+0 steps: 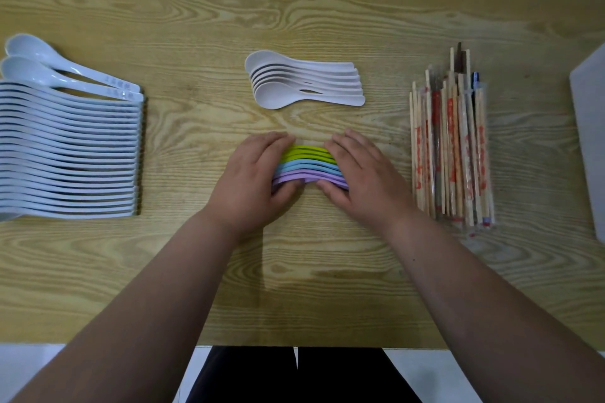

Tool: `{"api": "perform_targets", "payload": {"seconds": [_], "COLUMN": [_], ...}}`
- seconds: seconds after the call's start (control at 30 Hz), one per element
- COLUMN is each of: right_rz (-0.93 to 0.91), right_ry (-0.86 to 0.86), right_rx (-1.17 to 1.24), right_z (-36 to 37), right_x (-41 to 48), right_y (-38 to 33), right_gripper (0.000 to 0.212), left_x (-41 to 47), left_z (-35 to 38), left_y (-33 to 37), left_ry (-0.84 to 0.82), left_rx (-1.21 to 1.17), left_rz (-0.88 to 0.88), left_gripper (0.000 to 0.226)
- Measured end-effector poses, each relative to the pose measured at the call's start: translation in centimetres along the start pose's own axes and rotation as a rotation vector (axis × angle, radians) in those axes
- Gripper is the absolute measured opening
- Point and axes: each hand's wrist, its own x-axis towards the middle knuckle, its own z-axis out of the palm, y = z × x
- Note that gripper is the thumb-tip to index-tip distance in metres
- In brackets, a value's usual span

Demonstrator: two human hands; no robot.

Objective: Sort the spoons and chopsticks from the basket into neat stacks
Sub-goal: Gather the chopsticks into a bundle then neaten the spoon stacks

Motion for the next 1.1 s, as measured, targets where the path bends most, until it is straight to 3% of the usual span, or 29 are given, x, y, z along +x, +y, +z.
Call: {"api": "perform_targets", "payload": {"seconds": [0.5, 0.9, 1.1], "right_rz": [0.004, -0.031, -0.102], "right_ry": [-0.052, -0.064, 0.035], "right_rx": [-0.045, -0.034, -0.033], "right_z": [-0.7, -1.9, -2.7], "right_x": [0.4, 0.9, 1.5], "right_y": [-0.5, -1.2, -3.0], "right_gripper": [0.079, 0.069, 0.058], "left_x": [0.7, 0.3, -1.1], "left_z": [-0.8, -1.7, -4.1], "left_y": [0.0, 0.4, 1.0], "left_ry": [-0.031, -0.007, 0.109], "left_rx": [0.174, 0.229, 0.239], "left_rz": [0.060, 0.035, -0.003], "left_gripper": [0.081, 0.074, 0.059]}}
